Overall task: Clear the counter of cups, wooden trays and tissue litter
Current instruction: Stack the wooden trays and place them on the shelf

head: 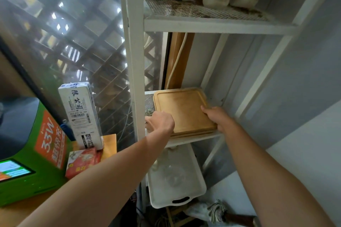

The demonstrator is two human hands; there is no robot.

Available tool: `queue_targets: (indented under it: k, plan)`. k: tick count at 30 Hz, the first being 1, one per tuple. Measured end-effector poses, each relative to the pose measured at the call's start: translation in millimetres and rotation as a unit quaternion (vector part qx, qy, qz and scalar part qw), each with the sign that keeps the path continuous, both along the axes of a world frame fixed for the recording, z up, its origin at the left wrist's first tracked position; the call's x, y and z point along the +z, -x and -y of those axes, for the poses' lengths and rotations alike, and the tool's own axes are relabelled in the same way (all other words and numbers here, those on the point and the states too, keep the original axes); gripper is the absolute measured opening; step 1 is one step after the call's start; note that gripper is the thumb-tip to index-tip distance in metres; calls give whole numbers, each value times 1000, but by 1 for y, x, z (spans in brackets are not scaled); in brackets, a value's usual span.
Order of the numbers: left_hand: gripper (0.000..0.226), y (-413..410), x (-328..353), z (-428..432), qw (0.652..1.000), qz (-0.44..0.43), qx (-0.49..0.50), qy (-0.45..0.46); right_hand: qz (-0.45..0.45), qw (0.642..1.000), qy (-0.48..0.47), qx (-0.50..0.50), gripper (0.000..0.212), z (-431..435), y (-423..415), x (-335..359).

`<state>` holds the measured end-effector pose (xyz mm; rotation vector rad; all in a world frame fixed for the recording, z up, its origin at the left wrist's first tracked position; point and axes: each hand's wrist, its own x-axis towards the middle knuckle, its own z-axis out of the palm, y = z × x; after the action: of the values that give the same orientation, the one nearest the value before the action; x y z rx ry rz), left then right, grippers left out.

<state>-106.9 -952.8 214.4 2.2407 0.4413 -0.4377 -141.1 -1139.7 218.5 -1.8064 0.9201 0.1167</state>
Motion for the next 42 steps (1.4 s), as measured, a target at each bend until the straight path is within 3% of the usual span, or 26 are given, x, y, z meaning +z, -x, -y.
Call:
queue_targets:
  k: [4, 15, 18, 21, 24, 29, 35, 38, 42]
  plan:
    - [39, 2, -1, -3, 1000, 12, -2, 10, 16, 1000, 26, -5, 47, 0, 3, -10]
    - [30, 22, 1, -14, 998, 33, -28, 51, 10, 989, 149, 11, 52, -13, 20, -7]
    - [38, 33, 4, -22, 997, 20, -57, 53, -5, 984, 180, 0, 54, -20, 39, -3]
    - [43, 50, 5, -31, 994, 19, -89, 64, -2, 983, 180, -18, 48, -34, 68, 1]
    - [40, 72, 7, -43, 989, 23, -112, 94, -3, 982, 188, -21, 15, -53, 98, 11]
    - [29, 111, 6, -79, 969, 33, -213, 122, -20, 984, 178, -13, 24, -103, 144, 25]
    - [27, 145, 1, -179, 924, 113, -363, 33, -48, 981, 183, 45, 16, -205, 191, 26]
    - [26, 158, -10, -260, 891, 144, -429, -46, -67, 961, 248, 102, 15, -276, 204, 18]
    - [39, 178, -44, -383, 892, 131, -412, -132, -88, 944, 263, 177, 11, -391, 213, -15]
